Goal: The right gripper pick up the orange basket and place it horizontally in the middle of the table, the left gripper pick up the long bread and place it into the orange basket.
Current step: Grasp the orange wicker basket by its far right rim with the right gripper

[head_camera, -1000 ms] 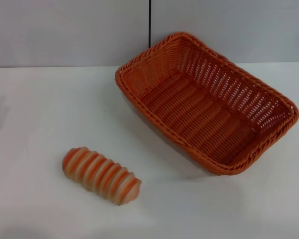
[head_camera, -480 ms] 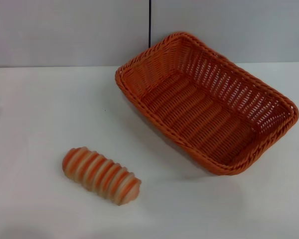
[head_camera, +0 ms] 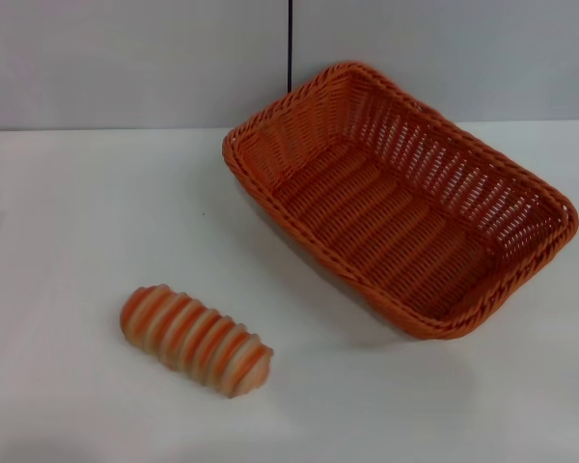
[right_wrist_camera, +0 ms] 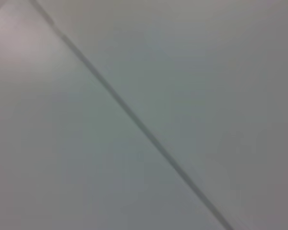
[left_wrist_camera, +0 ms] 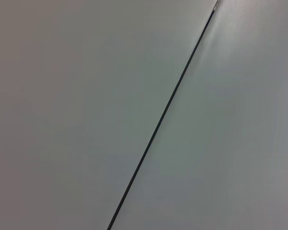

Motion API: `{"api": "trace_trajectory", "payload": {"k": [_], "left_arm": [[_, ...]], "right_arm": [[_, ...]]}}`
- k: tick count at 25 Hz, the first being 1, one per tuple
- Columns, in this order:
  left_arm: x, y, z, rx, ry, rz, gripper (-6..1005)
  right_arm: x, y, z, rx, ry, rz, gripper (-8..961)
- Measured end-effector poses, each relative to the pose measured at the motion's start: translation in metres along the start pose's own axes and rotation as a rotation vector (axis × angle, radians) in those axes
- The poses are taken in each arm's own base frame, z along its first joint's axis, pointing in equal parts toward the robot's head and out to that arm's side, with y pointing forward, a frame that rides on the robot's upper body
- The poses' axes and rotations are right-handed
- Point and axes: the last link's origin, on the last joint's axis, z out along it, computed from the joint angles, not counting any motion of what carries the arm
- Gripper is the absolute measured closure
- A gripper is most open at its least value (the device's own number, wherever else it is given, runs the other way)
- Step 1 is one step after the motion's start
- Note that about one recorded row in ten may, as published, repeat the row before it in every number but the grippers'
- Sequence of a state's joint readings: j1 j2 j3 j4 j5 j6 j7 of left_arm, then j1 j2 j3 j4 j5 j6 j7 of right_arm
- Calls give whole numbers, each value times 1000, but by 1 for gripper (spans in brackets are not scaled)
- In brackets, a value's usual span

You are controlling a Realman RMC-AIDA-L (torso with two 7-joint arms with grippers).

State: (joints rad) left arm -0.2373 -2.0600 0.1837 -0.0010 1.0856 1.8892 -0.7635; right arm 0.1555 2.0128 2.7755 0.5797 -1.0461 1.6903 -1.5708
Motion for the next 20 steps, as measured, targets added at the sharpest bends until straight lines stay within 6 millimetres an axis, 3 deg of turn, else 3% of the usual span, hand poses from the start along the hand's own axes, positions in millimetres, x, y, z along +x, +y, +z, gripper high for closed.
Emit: {"api": "trace_trajectory", "payload": {"k": [1,2,5,6,10,11,13,14,16,20], "left_arm": [[0,0,-1,3,1,-10,159],[0,0,-1,3,1,-10,159],[1,-1,-1,4,1,-32,159],[2,-2,-1,0,1,-29,159],[3,-2,-1,-5,-1,-21,160],[4,-2,-3,-2,-4,-20,160],[4,-2,-5,1,-6,-21,160],[4,-2,-7,5,-7,-21,160],[5,-3,-10,12,-9,-21,160],[5,-2,-14,14,-20,-47,160]], "right_arm": [[-13,1,16,-47,57,-1,502],[-13,1,16,-47,57,-1,502],[-31,2,48,-122,178,5,502],[-41,7,69,-174,262,-4,502],[-53,18,103,-246,388,-29,501],[-56,28,125,-275,492,-43,501],[-56,37,146,-290,617,-63,501],[-56,37,146,-290,617,-63,501],[-48,50,176,-282,807,-96,501],[-40,59,198,-244,981,-172,501]]}}
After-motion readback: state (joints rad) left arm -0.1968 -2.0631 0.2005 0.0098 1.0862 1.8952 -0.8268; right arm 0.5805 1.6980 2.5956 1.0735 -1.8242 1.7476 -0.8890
